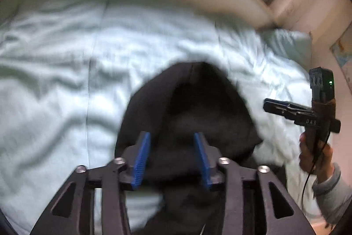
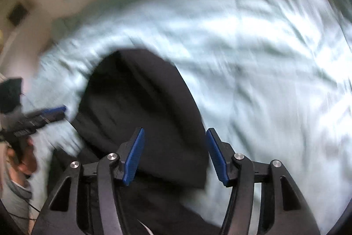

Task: Fold large clothes
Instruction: 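Lay the hood down onto the folded jacket body with both grippers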

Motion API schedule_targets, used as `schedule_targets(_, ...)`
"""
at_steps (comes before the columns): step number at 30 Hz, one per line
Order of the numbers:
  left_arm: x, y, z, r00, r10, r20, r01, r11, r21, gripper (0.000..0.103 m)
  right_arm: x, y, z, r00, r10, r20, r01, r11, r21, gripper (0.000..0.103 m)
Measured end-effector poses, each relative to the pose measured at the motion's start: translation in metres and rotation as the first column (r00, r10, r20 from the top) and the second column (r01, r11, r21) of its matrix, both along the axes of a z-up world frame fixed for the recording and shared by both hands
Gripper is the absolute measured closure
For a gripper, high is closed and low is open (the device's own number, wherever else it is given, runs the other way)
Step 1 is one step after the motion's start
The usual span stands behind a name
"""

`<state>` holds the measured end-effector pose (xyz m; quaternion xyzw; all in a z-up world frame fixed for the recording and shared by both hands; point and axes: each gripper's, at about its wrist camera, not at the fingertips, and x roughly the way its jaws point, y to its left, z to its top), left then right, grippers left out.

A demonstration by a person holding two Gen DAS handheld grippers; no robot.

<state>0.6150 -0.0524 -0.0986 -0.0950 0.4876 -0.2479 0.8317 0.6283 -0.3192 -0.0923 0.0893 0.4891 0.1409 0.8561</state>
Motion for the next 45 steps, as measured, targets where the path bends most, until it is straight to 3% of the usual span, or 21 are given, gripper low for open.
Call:
schedule_targets(2,0.016,-0.011,-0.003,1.0,0.012,0.001,-0.012,0.999,-0.031,0.051,0.029,0.025,0.01,0.997,0.026,0.07,-0.026,1.0,-0.004,0.041)
schedule_targets(4,0.026,-0.019,-0.031,0.998,0.033,-0.049,-0.032,0.999,0.024,0.051,0.049,0.048,0.003,0.994,0.069,0.082,-0.071,0.997,0.02,0.041)
schedule_targets(7,0.027,-0.022,-0.075,0.992,0.059,-0.115,-0.046,0.993,0.108,0.051,0.076,0.085,-0.037,0.99,0.141,0.003,-0.141,0.99,-0.007,0.042)
schedule_targets(9,0.023,-0.013,-0.094,0.989,0.071,-0.133,-0.06,0.995,0.082,0.051,0.082,0.094,-0.08,0.986,0.14,-0.087,-0.146,0.986,-0.074,0.041)
schedule_targets(11,0.024,-0.006,-0.094,0.988,0.071,-0.134,-0.065,0.997,0.044,0.051,0.076,0.089,-0.103,0.982,0.136,-0.128,-0.146,0.986,-0.074,0.041)
schedule_targets(14,0.022,0.001,-0.088,0.988,0.062,-0.143,-0.059,0.998,0.025,0.051,0.065,0.081,-0.093,0.984,0.14,-0.114,-0.149,0.987,-0.069,0.044)
schedule_targets(18,0.008,0.004,-0.059,0.992,0.039,-0.123,-0.041,0.999,-0.017,0.051,0.028,0.057,-0.049,0.99,0.123,-0.075,-0.125,0.992,-0.029,0.045)
schedule_targets(20,-0.007,0.008,-0.049,0.994,0.008,-0.113,-0.014,0.998,-0.059,0.051,-0.004,0.045,-0.033,0.99,0.133,-0.036,-0.136,0.988,-0.078,0.045)
schedule_targets(23,-0.016,0.01,-0.058,0.988,-0.001,-0.152,-0.007,0.999,-0.048,0.045,-0.033,0.028,-0.035,0.989,0.135,-0.066,-0.142,0.981,-0.134,0.044)
schedule_targets(25,-0.015,0.008,-0.078,0.98,0.025,-0.199,-0.031,0.999,-0.023,0.045,-0.042,0.022,-0.069,0.982,0.106,-0.158,-0.13,0.98,-0.15,0.044)
schedule_targets(26,-0.012,0.006,-0.091,0.971,0.036,-0.236,-0.042,0.999,-0.019,0.046,-0.043,0.019,-0.079,0.978,0.096,-0.186,-0.123,0.983,-0.138,0.044)
schedule_targets(29,-0.009,0.0,-0.095,0.97,0.038,-0.24,-0.036,0.999,0.013,0.045,-0.044,0.012,-0.092,0.977,0.09,-0.191,-0.109,0.99,-0.088,0.044)
schedule_targets(33,-0.023,0.003,-0.063,0.982,-0.054,-0.18,0.068,0.995,0.071,0.045,-0.047,0.004,-0.064,0.969,0.157,-0.189,-0.177,0.98,-0.094,0.044)
schedule_targets(36,-0.02,0.019,-0.04,0.989,-0.052,-0.136,0.061,0.996,0.063,0.044,-0.046,-0.013,-0.04,0.968,0.176,-0.179,-0.196,0.975,-0.105,0.042)
schedule_targets(37,-0.014,0.028,-0.032,0.991,-0.042,-0.124,0.049,0.997,0.057,0.042,-0.044,-0.018,-0.034,0.969,0.174,-0.174,-0.193,0.976,-0.101,0.039)
schedule_targets(39,-0.001,0.041,-0.021,0.992,-0.035,-0.123,0.039,0.999,0.03,0.028,-0.03,-0.03,-0.025,0.972,0.164,-0.168,-0.183,0.978,-0.101,0.037)
schedule_targets(45,0.059,0.055,-0.029,0.974,-0.104,-0.203,0.09,0.993,-0.078,0.027,0.023,-0.046,-0.032,0.962,0.191,-0.196,-0.199,0.98,-0.021,0.035)
